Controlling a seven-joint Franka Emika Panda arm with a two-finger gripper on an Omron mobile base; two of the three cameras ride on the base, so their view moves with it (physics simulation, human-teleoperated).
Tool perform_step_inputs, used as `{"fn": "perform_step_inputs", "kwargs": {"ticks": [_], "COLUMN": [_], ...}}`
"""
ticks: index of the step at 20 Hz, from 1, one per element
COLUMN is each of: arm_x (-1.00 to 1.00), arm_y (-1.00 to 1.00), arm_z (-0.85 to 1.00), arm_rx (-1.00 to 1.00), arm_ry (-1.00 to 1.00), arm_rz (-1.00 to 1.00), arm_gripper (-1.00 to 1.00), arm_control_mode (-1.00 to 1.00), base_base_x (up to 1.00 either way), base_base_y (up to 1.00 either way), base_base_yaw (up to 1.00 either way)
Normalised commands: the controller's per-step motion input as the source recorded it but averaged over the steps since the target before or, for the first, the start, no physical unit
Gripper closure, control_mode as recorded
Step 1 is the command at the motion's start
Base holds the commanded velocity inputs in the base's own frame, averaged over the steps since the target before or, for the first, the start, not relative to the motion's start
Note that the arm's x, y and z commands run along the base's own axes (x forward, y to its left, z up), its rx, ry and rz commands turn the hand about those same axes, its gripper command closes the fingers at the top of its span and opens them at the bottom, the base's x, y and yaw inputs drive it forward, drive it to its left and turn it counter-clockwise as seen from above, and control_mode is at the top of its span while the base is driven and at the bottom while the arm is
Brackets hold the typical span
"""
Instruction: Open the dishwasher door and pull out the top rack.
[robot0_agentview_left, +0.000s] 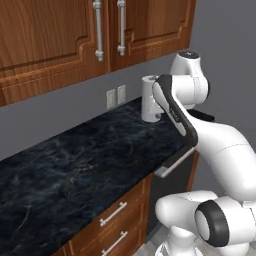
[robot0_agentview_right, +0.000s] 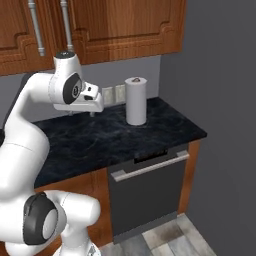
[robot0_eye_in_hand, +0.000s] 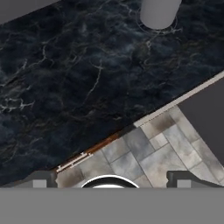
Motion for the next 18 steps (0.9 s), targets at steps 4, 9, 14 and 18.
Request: {"fn": "perform_step_inputs", "kwargs": {"ticks": [4, 9, 14, 18], "arm_x": [0.0, 0.0, 0.0, 0.0], "arm_y": [0.0, 0.0, 0.0, 0.0], "arm_z": [0.0, 0.0, 0.0, 0.0], "arm_rx": [0.0, 0.0, 0.0, 0.0], "arm_ry": [0.0, 0.0, 0.0, 0.0], "arm_rz": [0.0, 0.0, 0.0, 0.0], "arm_gripper": [-1.0, -1.0, -1.0, -1.0], "arm_control_mode": [1.0, 1.0, 1.0, 1.0], "base_base_x": [0.1, 0.09, 0.17, 0.32], "base_base_y": [0.0, 0.18, 0.37, 0.37], "base_base_yaw": [-0.22, -0.23, -0.21, -0.19]}}
